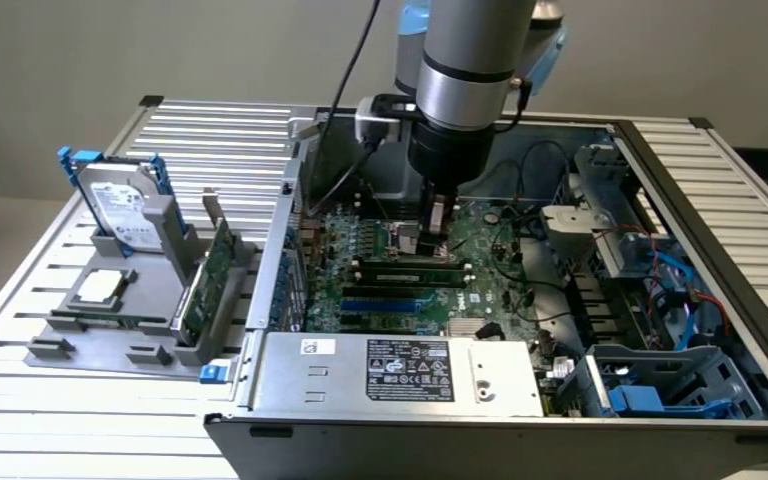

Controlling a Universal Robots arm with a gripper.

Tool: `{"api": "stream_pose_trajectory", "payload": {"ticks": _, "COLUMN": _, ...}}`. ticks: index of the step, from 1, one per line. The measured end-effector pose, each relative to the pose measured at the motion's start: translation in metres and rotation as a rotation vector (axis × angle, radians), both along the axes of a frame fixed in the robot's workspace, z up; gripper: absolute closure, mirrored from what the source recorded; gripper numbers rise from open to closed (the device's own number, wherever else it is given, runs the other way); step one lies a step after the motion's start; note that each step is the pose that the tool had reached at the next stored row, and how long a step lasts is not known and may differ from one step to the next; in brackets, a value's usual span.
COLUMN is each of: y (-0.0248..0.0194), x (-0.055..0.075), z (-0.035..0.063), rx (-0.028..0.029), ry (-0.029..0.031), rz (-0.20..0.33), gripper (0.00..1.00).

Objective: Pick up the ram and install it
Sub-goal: 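Press down the ram until it locks into place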

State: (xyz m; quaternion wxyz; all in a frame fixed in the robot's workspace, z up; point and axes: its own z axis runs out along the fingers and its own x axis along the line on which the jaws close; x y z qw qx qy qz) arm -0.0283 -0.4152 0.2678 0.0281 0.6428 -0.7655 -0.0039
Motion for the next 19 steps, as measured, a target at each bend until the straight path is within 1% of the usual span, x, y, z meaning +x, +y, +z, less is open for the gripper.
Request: {"api": "stream_pose_trajectory", "payload": {"ticks": 19, "y": 0.0, "x": 0.0, "z": 0.0, "rx": -0.0001, "ry": -0.0002, "rz": -0.292, "gripper": 0.89}}
